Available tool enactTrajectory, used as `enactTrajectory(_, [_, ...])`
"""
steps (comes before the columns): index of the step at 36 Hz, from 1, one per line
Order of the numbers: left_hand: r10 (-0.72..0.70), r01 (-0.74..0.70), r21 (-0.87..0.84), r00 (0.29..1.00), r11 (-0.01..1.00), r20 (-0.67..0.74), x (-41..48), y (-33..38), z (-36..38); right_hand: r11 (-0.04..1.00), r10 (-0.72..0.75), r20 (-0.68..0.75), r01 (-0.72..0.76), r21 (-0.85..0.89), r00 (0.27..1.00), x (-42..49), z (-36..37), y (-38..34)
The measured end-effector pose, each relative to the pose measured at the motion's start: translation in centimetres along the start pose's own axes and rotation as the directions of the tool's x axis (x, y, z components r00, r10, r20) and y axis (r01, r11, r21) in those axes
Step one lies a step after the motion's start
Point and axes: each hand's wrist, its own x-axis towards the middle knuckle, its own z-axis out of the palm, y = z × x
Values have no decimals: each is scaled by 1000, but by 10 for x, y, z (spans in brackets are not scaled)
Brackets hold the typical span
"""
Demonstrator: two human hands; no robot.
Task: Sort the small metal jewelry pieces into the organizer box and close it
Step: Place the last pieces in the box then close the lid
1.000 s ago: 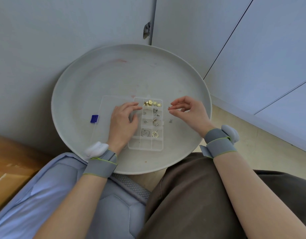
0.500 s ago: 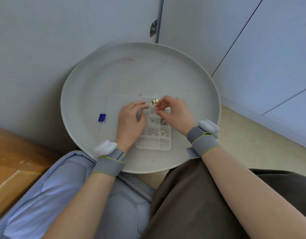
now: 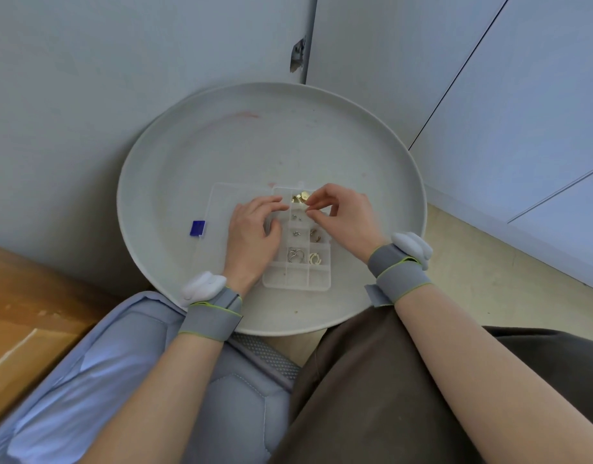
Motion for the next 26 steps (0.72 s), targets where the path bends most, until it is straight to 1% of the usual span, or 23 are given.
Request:
enactTrajectory(6, [-9,9,6,1000,1000,7,0,-1,0,998,51,-65,-49,30,997,-6,-21,12])
enactTrajectory(9, [-24,24,0,1000,1000,9,0,-2,0,994,104,-66,-105,-16,992,-10,-31,21])
enactTrajectory(13, [-17,17,12,1000,1000,12,0,-3,0,980,147,-39,-151,-129,988,-17,-41,32])
enactTrajectory(16, [-28,28,18,1000,999,10,0,-4,0,970,162,16,-156,-189,987,-20,-43,35])
enactTrajectory(18, [-29,28,27,1000,999,8,0,-4,-1,967,167,47,-154,-205,985,-21,-41,35])
enactTrajectory(26, [-25,25,40,1000,999,4,0,-6,-2,962,145,76,-123,-245,986,-19,-34,32])
